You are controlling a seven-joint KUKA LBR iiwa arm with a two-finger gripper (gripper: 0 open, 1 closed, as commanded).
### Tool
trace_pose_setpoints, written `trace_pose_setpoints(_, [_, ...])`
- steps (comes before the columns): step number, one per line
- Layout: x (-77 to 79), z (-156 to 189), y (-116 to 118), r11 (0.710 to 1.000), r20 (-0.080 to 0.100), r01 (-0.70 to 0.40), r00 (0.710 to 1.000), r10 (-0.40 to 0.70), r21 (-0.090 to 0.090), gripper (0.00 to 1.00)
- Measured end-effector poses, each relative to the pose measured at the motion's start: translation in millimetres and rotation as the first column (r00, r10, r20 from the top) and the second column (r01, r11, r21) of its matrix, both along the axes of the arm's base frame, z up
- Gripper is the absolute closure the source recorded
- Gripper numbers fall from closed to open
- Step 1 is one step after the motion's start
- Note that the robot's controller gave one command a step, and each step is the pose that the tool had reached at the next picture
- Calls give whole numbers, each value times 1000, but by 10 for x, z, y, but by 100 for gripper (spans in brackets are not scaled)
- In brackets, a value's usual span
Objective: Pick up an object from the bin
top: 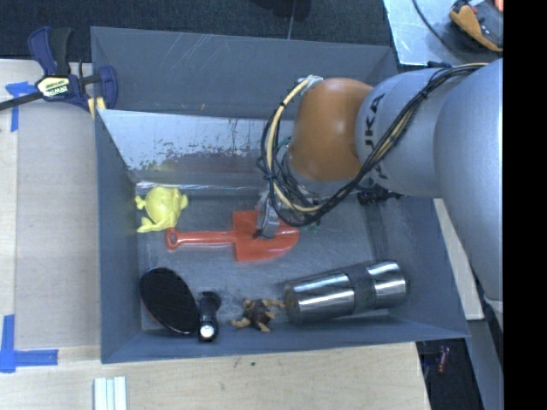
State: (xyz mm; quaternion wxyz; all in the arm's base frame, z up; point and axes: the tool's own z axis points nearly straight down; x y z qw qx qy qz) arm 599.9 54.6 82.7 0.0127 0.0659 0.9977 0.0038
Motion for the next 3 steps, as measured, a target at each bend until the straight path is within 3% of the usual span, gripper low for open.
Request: trace_pose_setpoints(3, [15, 509, -6, 1000, 6, 0, 1000, 0, 0, 100])
